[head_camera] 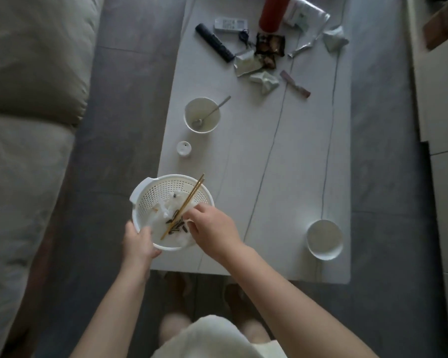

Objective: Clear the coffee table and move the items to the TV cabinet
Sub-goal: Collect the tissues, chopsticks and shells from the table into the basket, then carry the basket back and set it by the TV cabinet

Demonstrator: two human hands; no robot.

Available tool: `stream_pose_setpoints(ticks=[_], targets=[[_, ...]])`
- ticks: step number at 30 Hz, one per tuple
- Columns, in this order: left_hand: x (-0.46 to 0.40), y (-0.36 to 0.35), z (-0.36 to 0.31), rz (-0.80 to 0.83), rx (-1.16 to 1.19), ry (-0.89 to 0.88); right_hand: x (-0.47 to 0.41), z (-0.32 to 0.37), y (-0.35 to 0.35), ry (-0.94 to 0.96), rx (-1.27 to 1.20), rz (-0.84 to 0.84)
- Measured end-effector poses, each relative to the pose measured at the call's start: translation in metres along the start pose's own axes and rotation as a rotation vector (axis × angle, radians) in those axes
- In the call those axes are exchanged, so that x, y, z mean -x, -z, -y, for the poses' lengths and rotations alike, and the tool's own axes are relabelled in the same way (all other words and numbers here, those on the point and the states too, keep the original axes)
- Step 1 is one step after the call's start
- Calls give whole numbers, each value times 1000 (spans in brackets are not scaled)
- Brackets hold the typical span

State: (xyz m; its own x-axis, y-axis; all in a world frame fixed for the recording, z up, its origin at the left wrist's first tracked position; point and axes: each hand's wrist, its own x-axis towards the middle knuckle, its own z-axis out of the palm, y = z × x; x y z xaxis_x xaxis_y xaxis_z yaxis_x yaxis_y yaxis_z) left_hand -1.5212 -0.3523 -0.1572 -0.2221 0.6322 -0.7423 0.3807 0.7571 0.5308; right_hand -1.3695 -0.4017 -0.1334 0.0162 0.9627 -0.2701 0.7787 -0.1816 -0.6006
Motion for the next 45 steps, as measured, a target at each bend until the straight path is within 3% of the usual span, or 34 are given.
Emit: stream_pose_setpoints(ticks=[10,18,23,31,38,45], targets=[[74,-47,44,161,60,104,106,-60,4,-369,-84,-109],[113,-24,33,353,112,101,146,-26,28,-706,-668,-271],[138,13,7,390,17,-82,165,20,42,-686,-824,-359],[187,48,-20,577,-62,-300,220,67,78,-738,-1058,-553],[244,29,-16,767,-165,-412,288,61,95,-765,-1208,-737],[321,-34,6,908,-235,-461,376,20,101,-835,-1247,-998]])
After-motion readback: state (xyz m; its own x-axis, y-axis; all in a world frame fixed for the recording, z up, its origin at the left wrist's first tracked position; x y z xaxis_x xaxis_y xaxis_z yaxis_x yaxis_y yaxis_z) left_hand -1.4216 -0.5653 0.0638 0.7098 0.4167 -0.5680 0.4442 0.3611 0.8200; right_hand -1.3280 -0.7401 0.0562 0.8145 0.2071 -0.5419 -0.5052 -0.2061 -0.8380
